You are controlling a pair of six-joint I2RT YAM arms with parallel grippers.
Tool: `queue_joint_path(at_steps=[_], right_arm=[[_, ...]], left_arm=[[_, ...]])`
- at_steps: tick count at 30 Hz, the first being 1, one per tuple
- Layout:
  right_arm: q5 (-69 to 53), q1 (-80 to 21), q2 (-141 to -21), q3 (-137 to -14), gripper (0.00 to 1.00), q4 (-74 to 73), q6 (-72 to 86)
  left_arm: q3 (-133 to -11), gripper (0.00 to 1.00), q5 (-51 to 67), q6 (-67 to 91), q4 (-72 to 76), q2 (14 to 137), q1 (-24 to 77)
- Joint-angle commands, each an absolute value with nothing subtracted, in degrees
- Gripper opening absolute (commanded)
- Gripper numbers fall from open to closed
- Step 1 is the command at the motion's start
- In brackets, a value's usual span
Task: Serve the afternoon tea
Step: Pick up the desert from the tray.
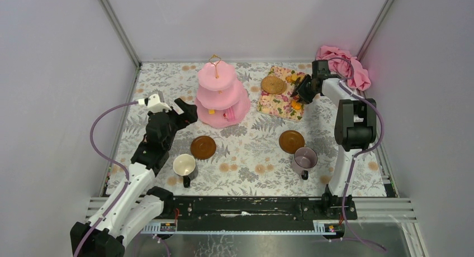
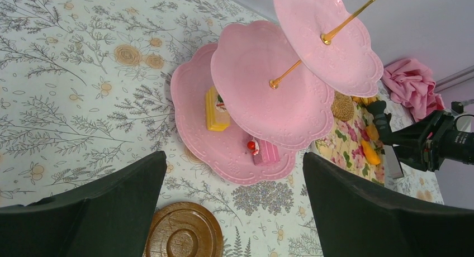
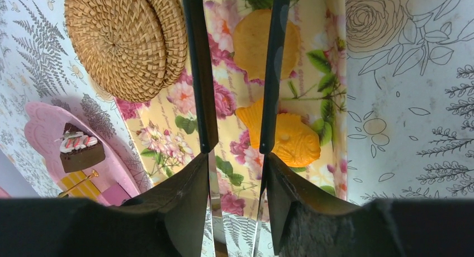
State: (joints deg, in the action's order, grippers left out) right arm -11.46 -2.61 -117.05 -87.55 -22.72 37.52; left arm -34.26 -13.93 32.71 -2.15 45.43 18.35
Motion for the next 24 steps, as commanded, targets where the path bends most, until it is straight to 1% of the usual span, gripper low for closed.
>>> queue_joint_path(at_steps=[1,10,24], right_arm=[[-11.24,-2.28,-117.76,-92.03,0.47,-24.45,36.67],[-10.66,-2.2,-120.35,-96.23,0.48,-27.05,36.23],[-10.47,-1.69,-122.56,-98.77,0.49,-28.03,36.27]], left_arm=[[-35.33,1.0,-13.35,32.52,1.22,45.58,18.62],[-35.33,1.0,-13.03,32.61,1.28,45.72,18.59],[-35.34,1.0,-13.02,32.53,1.27,45.71,18.55]])
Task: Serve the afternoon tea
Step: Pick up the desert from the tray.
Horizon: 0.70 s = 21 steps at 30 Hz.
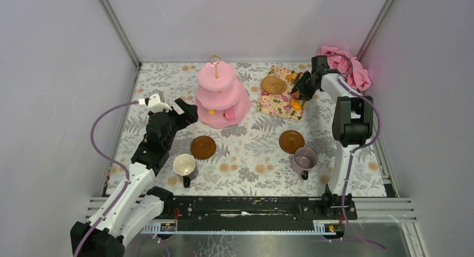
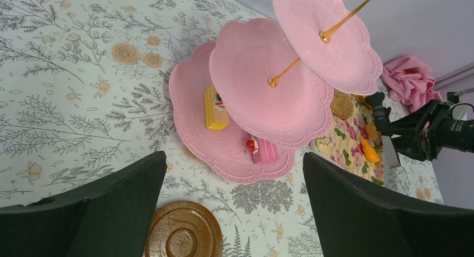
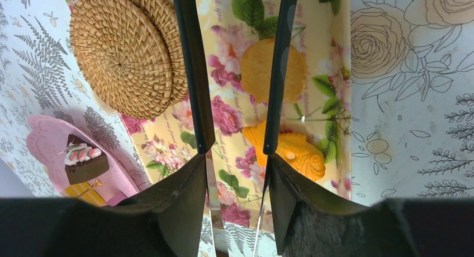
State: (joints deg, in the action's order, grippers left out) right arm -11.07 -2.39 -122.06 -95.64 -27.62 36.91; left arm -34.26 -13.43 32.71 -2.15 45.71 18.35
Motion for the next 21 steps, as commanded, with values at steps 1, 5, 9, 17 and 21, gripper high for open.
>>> queue_joint_path(at_steps=[1,5,9,17,21], right_arm=[[-10.53,-1.67,-122.71,-99.01,0.49,-28.11,36.25],[-10.92,-1.21,-123.15,-99.3,0.48,-27.97,36.08],[-12.0,-0.64,-123.29,-99.1,0.44,-27.48,36.04],[-12.47,-0.48,-122.16,-97.13,0.33,-25.96,36.14],[-12.49,-0.53,-120.78,-95.51,0.31,-25.02,36.12]], left_arm=[[-35.38,1.0,-13.04,32.54,1.24,45.66,18.57],[-35.31,1.0,-13.12,32.43,1.29,45.68,18.56],[-35.33,1.0,-13.12,32.51,1.31,45.77,18.54],[-35.07,1.0,-13.36,32.36,1.19,45.08,18.58],[-34.98,1.0,-13.42,32.35,1.16,44.8,18.55]])
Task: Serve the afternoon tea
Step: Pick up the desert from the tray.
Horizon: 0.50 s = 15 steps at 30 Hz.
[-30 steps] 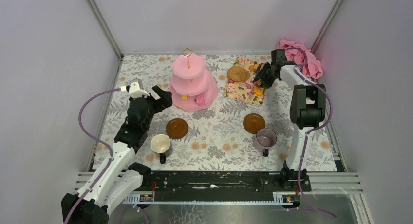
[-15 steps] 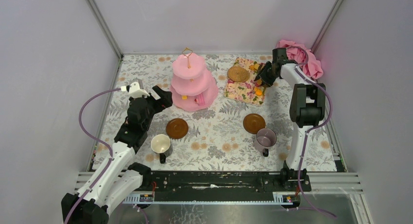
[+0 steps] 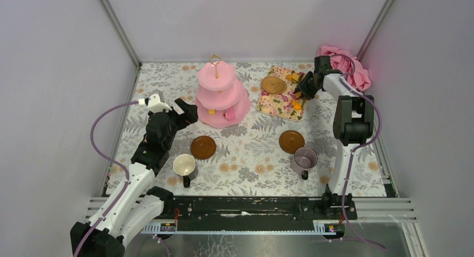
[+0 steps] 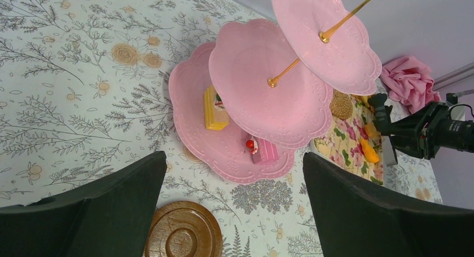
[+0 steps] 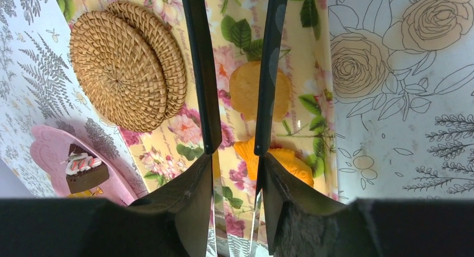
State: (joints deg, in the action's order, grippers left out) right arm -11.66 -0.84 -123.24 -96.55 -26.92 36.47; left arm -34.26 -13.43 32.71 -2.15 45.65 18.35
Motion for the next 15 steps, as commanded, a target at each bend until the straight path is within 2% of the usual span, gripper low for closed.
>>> queue_joint_path(at_steps=[1,15], right_arm=[[-12.5,-0.53,-120.35,-95.07,0.3,-24.78,36.13],[-12.62,-0.53,-115.99,-90.69,0.23,-21.86,35.68]], left_arm=[[-34.96,1.0,-13.41,32.35,1.18,44.68,18.55],[-34.9,1.0,-13.47,32.39,1.12,44.48,18.54]])
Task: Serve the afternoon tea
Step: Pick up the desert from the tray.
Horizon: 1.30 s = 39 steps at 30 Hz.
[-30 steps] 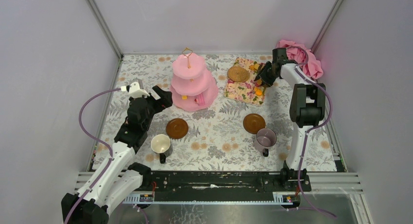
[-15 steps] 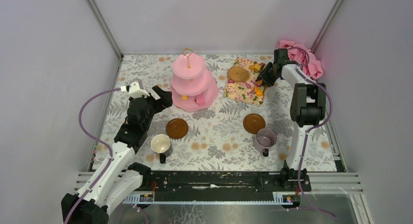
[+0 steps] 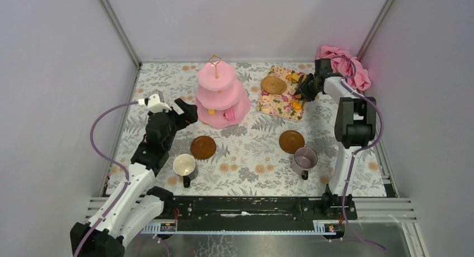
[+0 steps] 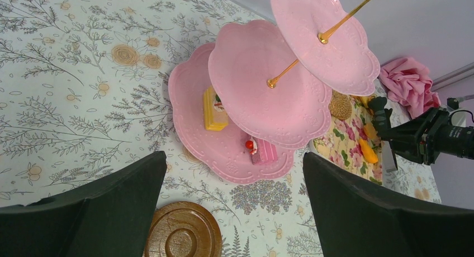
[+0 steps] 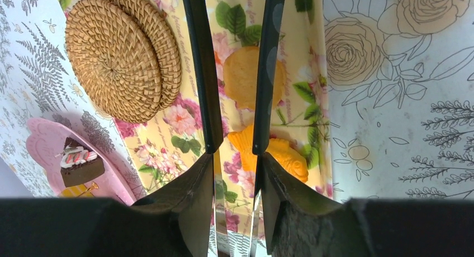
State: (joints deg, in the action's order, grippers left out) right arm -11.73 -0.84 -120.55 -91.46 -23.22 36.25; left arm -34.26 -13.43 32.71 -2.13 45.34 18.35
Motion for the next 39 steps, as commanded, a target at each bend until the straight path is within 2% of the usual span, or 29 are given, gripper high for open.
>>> queue_joint_path(at_steps=[1,27,39], right_arm=[[-12.66,-0.53,-115.81,-90.58,0.22,-21.73,35.73],[-13.05,-1.73,-112.02,-86.15,0.1,-20.29,35.38],[-11.78,-3.82,-108.67,-84.15,0.08,-20.86,34.55]], left_arm=[[-34.89,1.0,-13.47,32.35,1.14,44.52,18.54],[-34.8,1.0,-13.41,32.52,1.12,43.6,18.57],[-34.8,1.0,-13.51,32.62,1.05,43.34,18.55]])
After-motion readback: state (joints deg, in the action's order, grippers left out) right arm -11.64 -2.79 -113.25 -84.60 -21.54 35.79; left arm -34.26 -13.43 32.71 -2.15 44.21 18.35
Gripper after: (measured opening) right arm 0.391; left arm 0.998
